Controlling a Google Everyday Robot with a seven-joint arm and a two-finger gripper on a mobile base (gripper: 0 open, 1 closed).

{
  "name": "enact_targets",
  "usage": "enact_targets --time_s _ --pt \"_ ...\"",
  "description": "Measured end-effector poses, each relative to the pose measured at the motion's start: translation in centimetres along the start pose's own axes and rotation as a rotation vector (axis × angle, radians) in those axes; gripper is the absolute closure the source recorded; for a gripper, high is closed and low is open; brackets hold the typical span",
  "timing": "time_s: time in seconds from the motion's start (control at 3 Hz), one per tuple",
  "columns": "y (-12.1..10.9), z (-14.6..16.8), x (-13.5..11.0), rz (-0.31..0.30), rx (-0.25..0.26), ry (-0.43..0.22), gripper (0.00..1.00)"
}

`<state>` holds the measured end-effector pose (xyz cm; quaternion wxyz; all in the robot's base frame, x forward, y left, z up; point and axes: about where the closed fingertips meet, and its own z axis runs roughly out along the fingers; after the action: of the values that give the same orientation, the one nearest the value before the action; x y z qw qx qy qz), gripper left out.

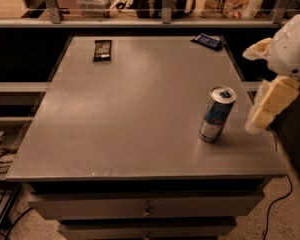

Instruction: Move redbull can near rxbar chocolate

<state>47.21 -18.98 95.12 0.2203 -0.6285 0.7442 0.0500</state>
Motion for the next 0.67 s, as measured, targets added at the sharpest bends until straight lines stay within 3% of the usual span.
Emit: enact_targets --time_s 0.33,0.67 --pt "-0.5 3.0 -1.1 -0.008 -0.063 -0.079 0.0" --pt "-1.0 5.0 -1.2 -0.003 -0.09 -0.086 0.18"
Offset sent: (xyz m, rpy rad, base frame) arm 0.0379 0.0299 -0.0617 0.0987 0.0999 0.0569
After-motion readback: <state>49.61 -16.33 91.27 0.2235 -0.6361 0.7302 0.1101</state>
